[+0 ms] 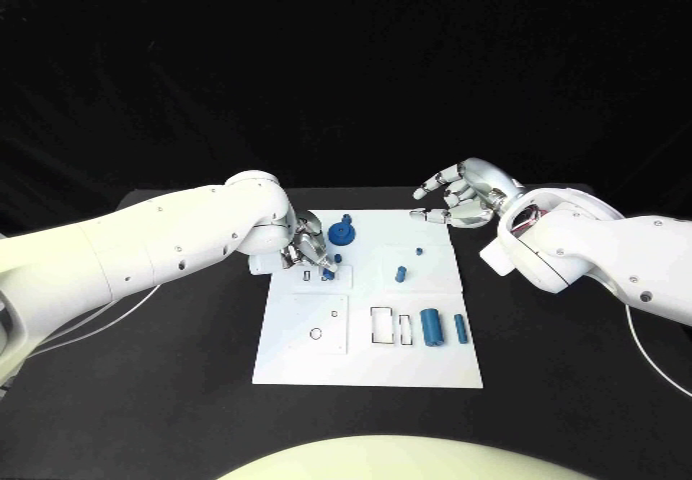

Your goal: Assemble the parts on the task board

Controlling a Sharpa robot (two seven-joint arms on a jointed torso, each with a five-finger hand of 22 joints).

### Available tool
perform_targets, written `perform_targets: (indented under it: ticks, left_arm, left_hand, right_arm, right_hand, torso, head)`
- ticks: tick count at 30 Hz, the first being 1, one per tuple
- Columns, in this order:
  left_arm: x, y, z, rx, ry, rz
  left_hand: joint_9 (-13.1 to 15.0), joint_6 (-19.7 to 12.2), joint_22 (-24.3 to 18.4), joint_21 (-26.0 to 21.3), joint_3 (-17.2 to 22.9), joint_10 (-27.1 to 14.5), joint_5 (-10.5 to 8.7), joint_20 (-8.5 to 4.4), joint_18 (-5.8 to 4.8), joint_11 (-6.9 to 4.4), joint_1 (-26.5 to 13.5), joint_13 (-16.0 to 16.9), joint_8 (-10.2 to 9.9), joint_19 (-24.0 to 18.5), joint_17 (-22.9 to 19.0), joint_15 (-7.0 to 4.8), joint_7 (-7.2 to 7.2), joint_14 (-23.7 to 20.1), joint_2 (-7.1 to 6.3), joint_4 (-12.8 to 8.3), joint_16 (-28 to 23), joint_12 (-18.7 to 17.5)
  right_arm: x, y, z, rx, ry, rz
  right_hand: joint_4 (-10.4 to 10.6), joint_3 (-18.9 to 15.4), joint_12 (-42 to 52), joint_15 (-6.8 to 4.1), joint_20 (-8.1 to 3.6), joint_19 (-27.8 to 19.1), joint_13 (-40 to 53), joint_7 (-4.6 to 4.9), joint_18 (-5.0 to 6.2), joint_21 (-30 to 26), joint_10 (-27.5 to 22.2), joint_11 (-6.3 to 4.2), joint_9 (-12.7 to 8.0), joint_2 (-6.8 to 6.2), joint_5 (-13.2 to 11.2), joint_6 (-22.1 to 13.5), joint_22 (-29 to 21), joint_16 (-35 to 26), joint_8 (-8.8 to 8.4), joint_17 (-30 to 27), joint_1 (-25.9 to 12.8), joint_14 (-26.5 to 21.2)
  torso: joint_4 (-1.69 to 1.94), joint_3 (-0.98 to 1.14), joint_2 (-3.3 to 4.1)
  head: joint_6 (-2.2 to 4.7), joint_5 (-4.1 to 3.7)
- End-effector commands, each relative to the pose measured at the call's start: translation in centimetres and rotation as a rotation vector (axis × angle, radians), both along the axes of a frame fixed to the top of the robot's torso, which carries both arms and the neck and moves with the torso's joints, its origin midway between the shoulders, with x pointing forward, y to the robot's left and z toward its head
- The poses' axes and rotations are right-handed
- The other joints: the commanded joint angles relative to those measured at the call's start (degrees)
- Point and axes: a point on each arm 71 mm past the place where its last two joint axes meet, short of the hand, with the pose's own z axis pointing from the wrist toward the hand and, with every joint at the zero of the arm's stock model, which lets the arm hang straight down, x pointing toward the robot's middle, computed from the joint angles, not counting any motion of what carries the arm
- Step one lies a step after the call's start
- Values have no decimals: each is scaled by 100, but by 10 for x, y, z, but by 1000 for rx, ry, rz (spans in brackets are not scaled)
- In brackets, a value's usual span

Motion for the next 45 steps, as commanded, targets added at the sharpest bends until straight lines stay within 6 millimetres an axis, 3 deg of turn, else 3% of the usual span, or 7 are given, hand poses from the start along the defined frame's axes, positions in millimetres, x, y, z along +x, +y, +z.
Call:
perform_targets:
  ticks: [1,3,4,5,7,13,45]
  left_arm:
    - [0,-1,3,-61,-30,35]
    - [-1,1,5,-75,-41,49]
    - [-1,2,6,-81,-48,55]
    - [-2,3,6,-88,-55,62]
    - [-2,5,8,-98,-71,71]
    - [-6,10,10,-106,-122,87]
    - [-12,9,-7,13,-176,36]
  left_hand:
    - [657,102,63,46,972,88,511,-23,-58,-19,-164,45,59,75,1121,-47,-45,480,-67,-962,36,47]
    - [700,131,92,61,1000,117,693,-35,-64,-31,-221,61,66,97,1130,-60,-57,483,-103,-1011,38,50]
    - [735,168,135,80,1012,160,894,-46,-72,-44,-273,97,74,129,1132,-72,-71,485,-135,-1046,38,70]
    - [782,233,212,115,1002,227,1267,-68,-87,-67,-344,156,87,188,1142,-96,-95,489,-200,-1102,41,102]
    - [834,303,288,149,987,290,1629,-94,-102,-95,-407,206,91,244,1150,-122,-123,492,-250,-1159,43,122]
    - [915,394,371,187,967,340,2107,-131,-118,-133,-482,195,91,302,1157,-159,-162,495,-305,-1217,44,89]
    - [984,499,554,262,964,451,2416,-168,-156,-174,-522,276,73,432,1218,-197,-202,514,-366,-1280,69,122]
  right_arm:
    - [0,0,0,-3,5,12]
    - [0,-1,-1,-3,5,11]
    - [0,-1,-1,-3,5,10]
    - [0,-1,0,-3,5,9]
    - [0,-2,0,-2,5,7]
    - [0,-3,-1,-1,5,5]
    - [-1,-4,-1,-2,10,7]
  right_hand:
    - [21,30,-8,27,22,323,699,-5,89,-3,-14,1,1,67,3,24,1219,-16,36,1135,-3,507]
    - [19,36,-10,26,21,319,697,-6,91,-10,-15,0,1,74,3,26,1215,-20,39,1125,1,504]
    - [19,36,-10,26,21,319,697,-6,91,-10,-15,0,1,74,3,26,1215,-20,39,1125,1,504]
    - [19,36,-10,26,21,319,697,-6,91,-10,-15,0,1,74,3,26,1215,-20,39,1125,1,504]
    - [19,37,-15,25,21,315,692,-6,93,-18,-20,0,1,75,3,26,1211,-21,40,1122,-1,504]
    - [21,38,-16,25,21,318,691,-6,91,-13,-20,0,1,77,3,27,1214,-22,41,1121,-3,503]
    - [21,38,-16,25,21,318,691,-6,91,-13,-20,0,1,77,3,27,1214,-22,41,1121,-3,503]
  torso:
    - [10,-1,0]
    - [5,-2,4]
    - [5,-1,4]
    - [7,-1,3]
    - [6,1,6]
    - [5,-5,10]
    - [-10,1,12]
  head:
    - [-7,6]
    - [-13,15]
    - [-14,19]
    - [-16,19]
    - [-23,27]
    - [-41,22]
    - [-100,66]
